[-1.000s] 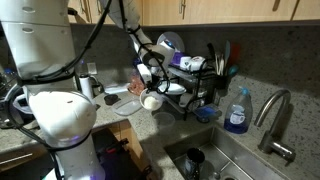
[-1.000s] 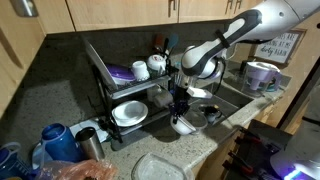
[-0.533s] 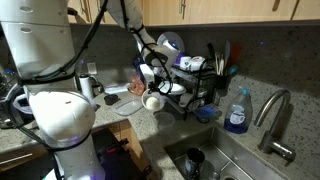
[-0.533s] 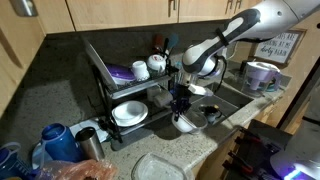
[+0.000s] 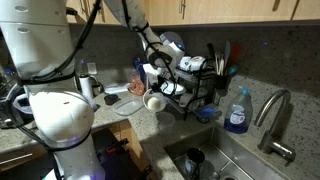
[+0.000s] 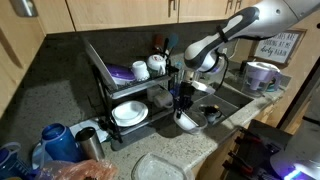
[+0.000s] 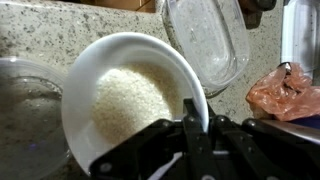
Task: Pour the contents of the white bowl into the clear bowl
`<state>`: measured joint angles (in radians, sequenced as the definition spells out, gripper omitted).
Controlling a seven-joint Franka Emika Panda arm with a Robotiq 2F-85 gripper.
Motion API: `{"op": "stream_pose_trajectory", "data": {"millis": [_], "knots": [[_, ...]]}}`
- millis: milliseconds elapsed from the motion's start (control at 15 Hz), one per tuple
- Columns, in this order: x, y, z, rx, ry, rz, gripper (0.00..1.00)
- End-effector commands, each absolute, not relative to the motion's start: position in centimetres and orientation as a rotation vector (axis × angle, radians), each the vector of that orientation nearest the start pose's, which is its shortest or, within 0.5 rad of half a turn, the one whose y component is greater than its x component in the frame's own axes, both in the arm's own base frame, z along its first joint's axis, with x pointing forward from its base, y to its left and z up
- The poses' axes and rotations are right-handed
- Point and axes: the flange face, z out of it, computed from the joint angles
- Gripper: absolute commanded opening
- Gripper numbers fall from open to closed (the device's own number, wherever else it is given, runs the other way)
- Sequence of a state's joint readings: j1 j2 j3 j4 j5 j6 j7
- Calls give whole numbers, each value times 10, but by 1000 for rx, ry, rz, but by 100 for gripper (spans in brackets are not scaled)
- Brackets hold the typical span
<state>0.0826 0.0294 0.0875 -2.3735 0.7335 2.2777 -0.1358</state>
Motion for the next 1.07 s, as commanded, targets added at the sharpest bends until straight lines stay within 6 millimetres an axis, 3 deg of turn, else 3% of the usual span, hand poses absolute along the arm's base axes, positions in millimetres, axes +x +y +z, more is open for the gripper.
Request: {"op": "stream_pose_trajectory", "data": {"millis": [0,1000], "knots": [[475,83,322,-2541,284,159,2],[455,23,304,-2371,389,118,2]]}}
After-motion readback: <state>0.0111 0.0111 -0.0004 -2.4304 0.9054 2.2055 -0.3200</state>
